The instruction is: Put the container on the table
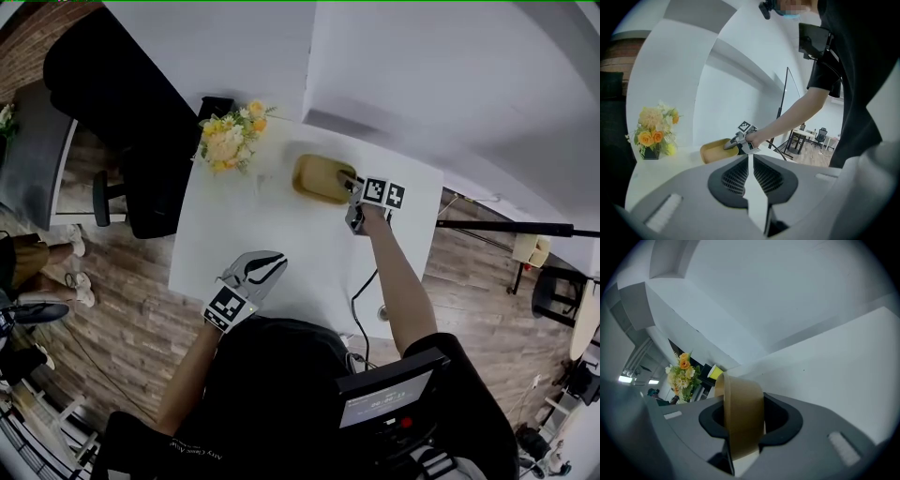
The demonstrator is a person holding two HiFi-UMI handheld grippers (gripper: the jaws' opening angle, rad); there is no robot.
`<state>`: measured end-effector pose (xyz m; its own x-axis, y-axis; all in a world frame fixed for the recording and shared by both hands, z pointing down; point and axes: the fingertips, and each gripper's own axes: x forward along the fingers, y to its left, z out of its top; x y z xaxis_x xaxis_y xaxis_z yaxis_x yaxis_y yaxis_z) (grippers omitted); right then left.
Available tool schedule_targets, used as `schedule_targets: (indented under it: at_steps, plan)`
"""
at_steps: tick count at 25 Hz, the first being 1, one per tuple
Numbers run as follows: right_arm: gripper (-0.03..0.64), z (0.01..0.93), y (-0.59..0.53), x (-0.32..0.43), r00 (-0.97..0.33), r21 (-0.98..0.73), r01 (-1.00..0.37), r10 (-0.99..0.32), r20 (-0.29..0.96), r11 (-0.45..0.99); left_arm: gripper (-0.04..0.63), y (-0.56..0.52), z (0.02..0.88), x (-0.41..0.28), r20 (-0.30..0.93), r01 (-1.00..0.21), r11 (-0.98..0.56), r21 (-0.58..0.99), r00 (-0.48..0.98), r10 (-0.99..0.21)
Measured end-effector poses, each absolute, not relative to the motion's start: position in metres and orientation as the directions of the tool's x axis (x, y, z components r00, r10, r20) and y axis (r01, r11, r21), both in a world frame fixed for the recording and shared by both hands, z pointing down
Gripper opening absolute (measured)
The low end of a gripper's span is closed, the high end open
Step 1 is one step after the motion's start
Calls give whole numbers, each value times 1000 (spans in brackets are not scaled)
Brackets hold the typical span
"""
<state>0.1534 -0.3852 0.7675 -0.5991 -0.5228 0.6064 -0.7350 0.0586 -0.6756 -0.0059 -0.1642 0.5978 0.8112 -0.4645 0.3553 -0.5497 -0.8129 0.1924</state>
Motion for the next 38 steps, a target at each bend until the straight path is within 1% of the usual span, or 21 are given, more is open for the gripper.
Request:
schedule_targets:
  at_steps: [8, 14, 19, 23, 28, 36, 38]
  plan:
    - [152, 775, -394, 155, -563, -625, -777, -525, 638, 73, 32, -166, 601, -8, 355, -549, -811, 200, 813, -462]
    - [177, 779, -400, 156, -516, -549, -829, -530, 674, 108, 32, -169, 606, -16, 365, -572, -793, 208, 798, -480]
    - [184, 781, -401, 158, -497, -534, -840, -535, 684, 98, 32, -172, 603, -19, 361, -570, -792, 219, 801, -477]
    - [205, 785, -400, 162, -442, -451, -884, -536, 720, 122, 32, -177, 601, -19, 357, -570, -793, 217, 802, -479]
    - [199, 788, -397, 160, -399, -352, -916, -518, 757, 192, 32, -178, 604, -19, 365, -567, -795, 217, 802, -472]
    - [206, 790, -395, 163, -340, -259, -939, -501, 796, 226, 32, -177, 607, -19, 370, -569, -793, 218, 800, -472]
    - [194, 791, -394, 163, -324, -231, -943, -499, 804, 241, 32, -177, 608, -20, 373, -570, -792, 219, 799, -471]
